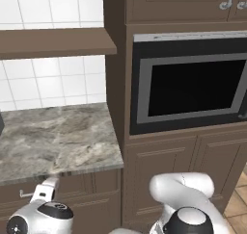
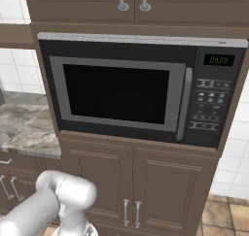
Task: Take the pizza cutter from the drawer on the left and place it on the dining counter for cutting.
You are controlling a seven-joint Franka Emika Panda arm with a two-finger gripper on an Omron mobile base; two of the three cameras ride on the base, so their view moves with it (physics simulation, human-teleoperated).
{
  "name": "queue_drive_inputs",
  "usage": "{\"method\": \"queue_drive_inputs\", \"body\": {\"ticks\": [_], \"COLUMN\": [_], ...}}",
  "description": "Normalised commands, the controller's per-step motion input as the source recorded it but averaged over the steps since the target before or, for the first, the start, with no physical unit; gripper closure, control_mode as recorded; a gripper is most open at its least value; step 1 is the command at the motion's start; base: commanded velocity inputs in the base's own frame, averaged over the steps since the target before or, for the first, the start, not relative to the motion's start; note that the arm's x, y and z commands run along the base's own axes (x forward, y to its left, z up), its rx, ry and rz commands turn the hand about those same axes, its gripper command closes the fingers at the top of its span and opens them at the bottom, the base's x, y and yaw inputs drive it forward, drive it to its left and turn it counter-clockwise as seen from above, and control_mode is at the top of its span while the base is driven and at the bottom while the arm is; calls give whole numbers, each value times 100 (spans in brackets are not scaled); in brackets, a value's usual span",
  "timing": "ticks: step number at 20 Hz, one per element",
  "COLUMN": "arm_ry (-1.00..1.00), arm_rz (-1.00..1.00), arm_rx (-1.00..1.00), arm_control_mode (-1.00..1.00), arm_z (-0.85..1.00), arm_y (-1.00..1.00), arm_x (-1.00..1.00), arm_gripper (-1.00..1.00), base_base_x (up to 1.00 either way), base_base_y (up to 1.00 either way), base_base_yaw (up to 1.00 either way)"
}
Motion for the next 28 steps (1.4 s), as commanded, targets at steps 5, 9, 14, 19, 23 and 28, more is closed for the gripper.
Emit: {"method": "queue_drive_inputs", "body": {"ticks": [5, 9, 14, 19, 23, 28], "arm_ry": [-9, -19, -27, -21, -22, -32], "arm_rz": [0, 2, 5, 3, 0, 11], "arm_rx": [-2, -10, -17, -11, -12, -7], "arm_control_mode": [-100, -100, -100, -100, -100, -100], "arm_z": [-44, -66, -64, -36, -23, -24], "arm_y": [5, 20, 33, 16, 11, 33], "arm_x": [62, 42, 17, 8, 13, 5], "arm_gripper": [-100, -100, -100, -100, -100, -100], "base_base_x": [0, 0, 0, 0, 0, 0], "base_base_y": [0, 0, 0, 0, 0, 0], "base_base_yaw": [0, 0, 0, 0, 0, 0]}}
